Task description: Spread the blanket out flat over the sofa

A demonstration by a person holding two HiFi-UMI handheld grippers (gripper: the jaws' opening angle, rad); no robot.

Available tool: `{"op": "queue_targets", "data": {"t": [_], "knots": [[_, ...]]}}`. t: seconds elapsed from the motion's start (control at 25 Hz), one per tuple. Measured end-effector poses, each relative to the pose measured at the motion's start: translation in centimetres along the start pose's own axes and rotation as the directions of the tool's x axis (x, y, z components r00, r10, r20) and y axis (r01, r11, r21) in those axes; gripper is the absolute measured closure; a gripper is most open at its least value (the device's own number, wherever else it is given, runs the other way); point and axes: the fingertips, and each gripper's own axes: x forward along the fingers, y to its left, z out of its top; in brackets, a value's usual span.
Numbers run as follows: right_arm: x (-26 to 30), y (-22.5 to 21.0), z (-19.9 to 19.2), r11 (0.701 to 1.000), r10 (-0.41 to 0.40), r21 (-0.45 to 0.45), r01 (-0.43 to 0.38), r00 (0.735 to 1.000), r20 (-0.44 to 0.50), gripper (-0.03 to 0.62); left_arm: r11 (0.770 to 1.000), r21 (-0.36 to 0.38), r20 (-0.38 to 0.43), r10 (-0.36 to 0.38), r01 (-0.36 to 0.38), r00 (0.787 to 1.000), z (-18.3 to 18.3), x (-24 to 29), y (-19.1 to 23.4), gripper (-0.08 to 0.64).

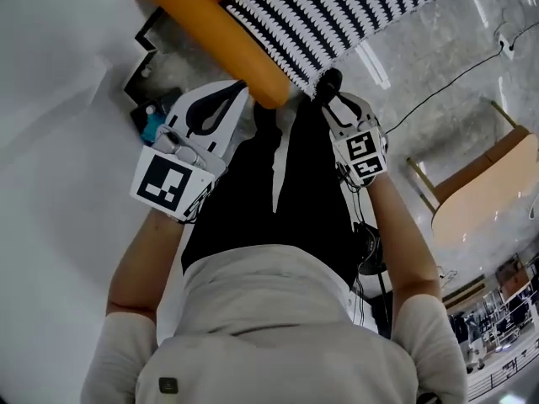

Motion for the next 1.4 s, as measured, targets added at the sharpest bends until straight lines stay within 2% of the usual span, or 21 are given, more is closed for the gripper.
{"op": "queue_targets", "data": {"t": [0.08, 0.16, 0.36, 0.48, 0.68, 0.8, 0.96, 1.08, 1.4], "knots": [[-4.7, 0.3, 6.1, 0.999, -0.039, 0.015, 0.037, 0.994, 0.103, 0.424, 1.000, 0.026, 0.040, 0.003, -0.004, 0.999, 3.5, -2.6, -0.5, 0.554], [-8.5, 0.5, 10.7, 0.996, -0.087, 0.013, 0.086, 0.975, 0.204, 0.444, 0.998, 0.064, 0.097, -0.004, -0.002, 0.995, 5.7, -4.6, -1.3, 0.554], [-16.4, 4.5, 17.1, 0.991, -0.132, 0.013, 0.136, 0.931, 0.340, 0.514, 0.995, 0.103, 0.163, -0.016, -0.001, 0.987, 8.4, -10.4, -4.3, 0.554], [-22.1, 5.9, 21.2, 0.978, -0.185, -0.004, 0.207, 0.883, 0.432, 0.552, 0.992, 0.128, 0.216, -0.014, -0.014, 0.976, 12.2, -14.0, -5.7, 0.554], [-30.6, 7.8, 27.2, 0.951, -0.249, -0.015, 0.308, 0.797, 0.551, 0.560, 0.987, 0.158, 0.308, -0.044, -0.006, 0.951, 17.2, -18.4, -7.6, 0.554], [-34.0, 9.7, 28.5, 0.948, -0.261, 0.003, 0.319, 0.768, 0.585, 0.561, 0.980, 0.196, 0.319, -0.078, 0.015, 0.945, 18.6, -20.0, -9.2, 0.554], [-37.1, 12.6, 28.3, 0.946, -0.258, -0.005, 0.325, 0.760, 0.597, 0.561, 0.973, 0.230, 0.326, -0.100, 0.023, 0.940, 19.7, -21.8, -11.2, 0.554], [-38.9, 13.4, 27.1, 0.945, -0.256, -0.014, 0.326, 0.767, 0.589, 0.561, 0.972, 0.235, 0.354, -0.090, 0.005, 0.931, 20.4, -22.8, -12.5, 0.554], [-46.4, 12.0, 24.3, 0.939, -0.250, -0.031, 0.343, 0.741, 0.623, 0.561, 0.976, 0.198, 0.410, -0.004, -0.085, 0.912, 20.8, -23.8, -17.3, 0.554]]}}
